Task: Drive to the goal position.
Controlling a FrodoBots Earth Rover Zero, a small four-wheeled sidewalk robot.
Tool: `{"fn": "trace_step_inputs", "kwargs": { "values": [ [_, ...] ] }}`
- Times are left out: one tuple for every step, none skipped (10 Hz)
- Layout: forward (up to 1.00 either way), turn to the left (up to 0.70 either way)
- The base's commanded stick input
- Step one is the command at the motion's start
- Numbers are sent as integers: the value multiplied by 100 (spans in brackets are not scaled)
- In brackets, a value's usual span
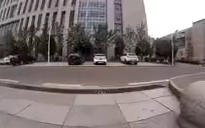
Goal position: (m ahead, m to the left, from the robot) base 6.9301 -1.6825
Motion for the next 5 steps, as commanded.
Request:
{"fn": "trace_step_inputs", "kwargs": {
  "values": [
    [70, -14],
    [70, -14],
    [70, -14],
    [70, -14],
    [70, -14]
  ]
}}
